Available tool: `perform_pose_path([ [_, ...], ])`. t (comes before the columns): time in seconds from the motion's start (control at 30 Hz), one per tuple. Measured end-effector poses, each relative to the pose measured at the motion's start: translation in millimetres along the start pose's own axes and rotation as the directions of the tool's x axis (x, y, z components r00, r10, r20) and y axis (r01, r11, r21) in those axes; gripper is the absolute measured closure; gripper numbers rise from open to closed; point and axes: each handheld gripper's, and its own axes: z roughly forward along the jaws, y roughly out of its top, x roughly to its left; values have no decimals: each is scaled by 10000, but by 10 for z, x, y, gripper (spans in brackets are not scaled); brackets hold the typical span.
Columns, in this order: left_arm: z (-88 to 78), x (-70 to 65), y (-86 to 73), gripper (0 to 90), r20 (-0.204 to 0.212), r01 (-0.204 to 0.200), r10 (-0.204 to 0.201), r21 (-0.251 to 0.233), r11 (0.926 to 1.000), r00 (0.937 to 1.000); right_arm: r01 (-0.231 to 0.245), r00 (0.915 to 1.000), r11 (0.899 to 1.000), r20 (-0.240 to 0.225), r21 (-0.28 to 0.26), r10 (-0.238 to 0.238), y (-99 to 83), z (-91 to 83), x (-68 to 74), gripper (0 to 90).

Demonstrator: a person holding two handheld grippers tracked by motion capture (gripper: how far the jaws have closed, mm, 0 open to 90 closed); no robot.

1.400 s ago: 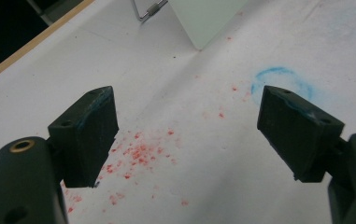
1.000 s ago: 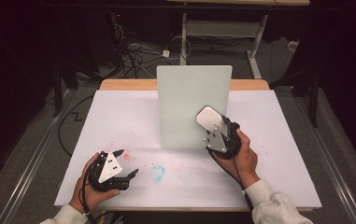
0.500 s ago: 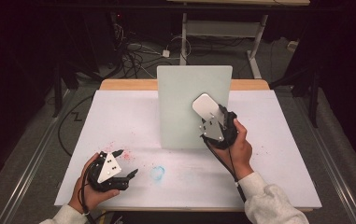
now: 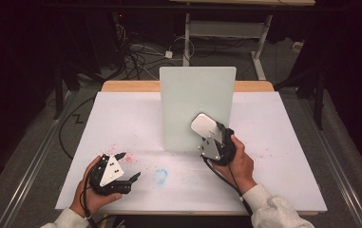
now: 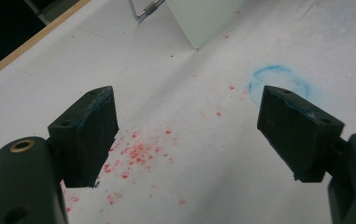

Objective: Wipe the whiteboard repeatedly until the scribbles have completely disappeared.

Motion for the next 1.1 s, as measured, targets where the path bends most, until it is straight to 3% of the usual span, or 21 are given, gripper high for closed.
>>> perform_pose_path([
  [0.1, 0, 0, 0, 194, -7, 2, -2, -8, 10000, 10000, -427, 9987, 9991, 266, -68, 429, 90, 8, -172, 311],
  [0.3, -4, 3, -2, 195, 10, 26, -26, -31, 10000, 10000, -1609, 9844, 9864, 669, -329, 1628, 275, 28, -685, 311],
  [0.4, -6, 6, -3, 194, 19, 50, -50, -65, 10000, 10000, -2027, 9746, 9786, 894, -357, 2051, 332, 26, -884, 311],
  [0.5, -8, 9, -4, 194, 33, 66, -66, -73, 10000, 10000, -2658, 9557, 9629, 1183, -457, 2695, 368, 20, -1115, 311],
  [0.57, -7, 9, -4, 194, 22, 64, -64, -77, 9999, 10000, -3048, 9432, 9513, 1240, -466, 3082, 377, 18, -1232, 311],
  [0.63, -8, 9, -5, 194, 32, 73, -73, -85, 9999, 10000, -3259, 9385, 9444, 1056, -444, 3288, 381, 21, -1311, 311],
  [0.7, -9, 10, -5, 194, 33, 75, -74, -89, 9999, 10000, -3298, 9370, 9430, 1060, -447, 3328, 381, 17, -1316, 311],
  [0.8, -11, 11, -5, 195, 30, 79, -78, -94, 9999, 10000, -3224, 9422, 9458, 831, -395, 3246, 346, 20, -1236, 311],
  [0.93, -14, 10, -5, 194, 21, 56, -56, -77, 10000, 10000, -2708, 9609, 9623, 531, -247, 2718, 241, 8, -985, 310],
  [1.1, -4, 0, 0, 194, 16, 21, -21, -18, 10000, 10000, -1557, 9875, 9878, 256, 35, 1556, -15, -21, -556, 311],
])
